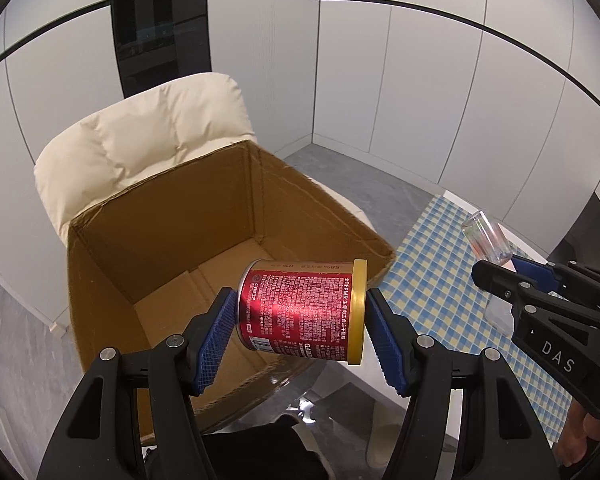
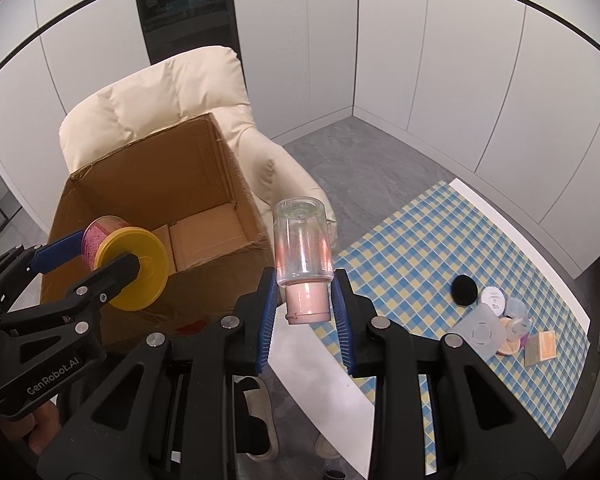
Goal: Organize objects
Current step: 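Lift the red can and glass bottle and carry both toward the cardboard box, then open the left gripper to drop the can while the right gripper releases the bottle into the box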
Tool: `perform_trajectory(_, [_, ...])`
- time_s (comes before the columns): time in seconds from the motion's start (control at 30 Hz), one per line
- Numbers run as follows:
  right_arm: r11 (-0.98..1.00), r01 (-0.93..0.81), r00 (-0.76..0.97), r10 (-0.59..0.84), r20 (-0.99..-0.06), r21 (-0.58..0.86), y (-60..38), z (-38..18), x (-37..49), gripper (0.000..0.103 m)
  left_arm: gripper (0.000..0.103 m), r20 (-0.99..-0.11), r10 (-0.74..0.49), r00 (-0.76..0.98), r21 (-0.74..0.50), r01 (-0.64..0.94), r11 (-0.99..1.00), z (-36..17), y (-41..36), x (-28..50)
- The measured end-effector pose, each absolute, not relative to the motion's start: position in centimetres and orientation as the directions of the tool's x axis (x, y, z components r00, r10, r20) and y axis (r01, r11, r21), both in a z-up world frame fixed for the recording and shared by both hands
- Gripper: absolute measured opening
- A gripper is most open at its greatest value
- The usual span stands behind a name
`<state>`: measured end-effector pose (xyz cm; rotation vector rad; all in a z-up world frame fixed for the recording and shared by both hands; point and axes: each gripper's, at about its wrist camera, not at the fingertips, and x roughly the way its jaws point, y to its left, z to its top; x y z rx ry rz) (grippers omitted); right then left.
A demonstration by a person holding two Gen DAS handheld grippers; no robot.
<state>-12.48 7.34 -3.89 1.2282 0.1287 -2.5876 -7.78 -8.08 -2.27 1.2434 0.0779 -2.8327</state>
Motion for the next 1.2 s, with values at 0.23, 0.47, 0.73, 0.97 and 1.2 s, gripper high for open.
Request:
perform_trajectory(0.23, [-0.949, 0.315, -0.596, -0.227, -0.770, 0.037, 5.5, -4.0, -12.7, 0.028, 0.065, -0.737, -0.050, -0.674, -0.023, 0.098, -0.995, -2.2, -9.8, -7.4])
perform_trajectory(0.47, [-0.937, 0.347, -0.591, -0.246, -0.769, 0.033, 3.4, -3.9, -12.8, 0.028, 0.065, -0.739, -0.077, -0.670, -0.026, 0.142, -0.990, -2.3, -11.9, -7.1])
perform_trajectory(0.73, [-0.923, 0.385, -0.584, -0.265, -0.767, 0.026, 1.0, -4.1, -12.6, 0.028, 0.065, -0.748, -0.107, -0.655, -0.022, 0.185, -0.982, -3.0, -14.0, -7.2])
perform_trajectory(0.97, [-0.910, 0.415, -0.573, -0.282, -0.769, 0.024, -1.0, -4.2, -12.5, 0.028, 0.065, -0.753, -0.151, -0.640, 0.010, 0.218, -0.976, -3.9, -15.1, -7.4])
perform_trajectory(1.2, [-0.894, 0.447, -0.561, -0.295, -0.773, 0.017, -3.0, -4.5, -12.3, 0.028, 0.063, -0.770, -0.151, -0.620, -0.009, 0.247, -0.969, -4.6, -17.1, -7.2])
